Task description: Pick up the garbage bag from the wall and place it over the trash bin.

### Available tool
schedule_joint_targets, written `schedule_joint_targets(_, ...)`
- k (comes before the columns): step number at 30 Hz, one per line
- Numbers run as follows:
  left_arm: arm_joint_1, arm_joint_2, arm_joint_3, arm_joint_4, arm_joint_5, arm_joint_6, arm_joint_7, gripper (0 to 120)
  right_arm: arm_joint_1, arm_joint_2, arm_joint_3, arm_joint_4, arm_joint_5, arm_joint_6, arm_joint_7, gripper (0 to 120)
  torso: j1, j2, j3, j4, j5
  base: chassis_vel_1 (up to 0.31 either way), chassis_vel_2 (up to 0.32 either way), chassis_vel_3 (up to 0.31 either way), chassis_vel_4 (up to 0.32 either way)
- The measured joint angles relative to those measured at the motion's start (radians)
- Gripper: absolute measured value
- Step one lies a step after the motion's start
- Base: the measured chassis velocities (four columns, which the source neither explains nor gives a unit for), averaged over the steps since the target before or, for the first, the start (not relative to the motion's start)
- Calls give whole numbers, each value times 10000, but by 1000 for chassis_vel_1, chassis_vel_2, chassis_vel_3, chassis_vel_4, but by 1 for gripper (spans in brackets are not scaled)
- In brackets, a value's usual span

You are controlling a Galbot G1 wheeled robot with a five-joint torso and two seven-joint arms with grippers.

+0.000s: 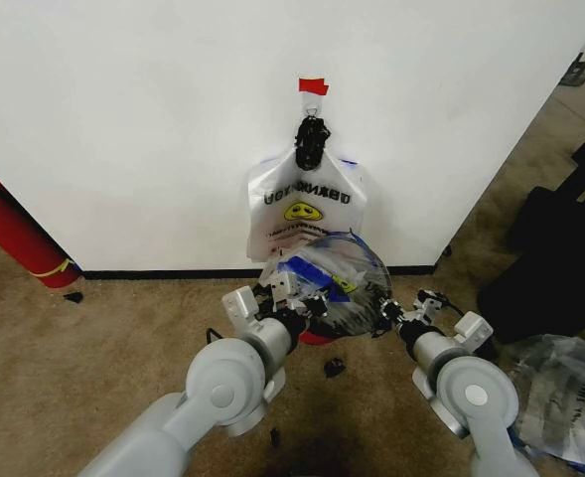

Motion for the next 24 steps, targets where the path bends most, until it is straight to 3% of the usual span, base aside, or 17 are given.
schedule_joint_targets(14, 3203, 33, -1103, -1167, 443, -64, 369, 0, 158, 413, 360, -81, 628, 111, 319, 1, 0, 0, -1, 2, 0, 0, 0, 0, 0)
schedule_joint_targets(19, 4078, -355, -1045, -868, 1065, -41, 479, 0, 205, 492, 439, 22, 1073, 115, 564, 1, -1, 0, -1, 1, 0, 0, 0, 0, 0)
schedule_joint_targets(24, 4110, -900, -735, -259, 1496, -24, 579, 0, 49, 525, 434, 247, 1261, 43, 703, 1, -1, 0, -1, 1, 2, 0, 0, 0, 0)
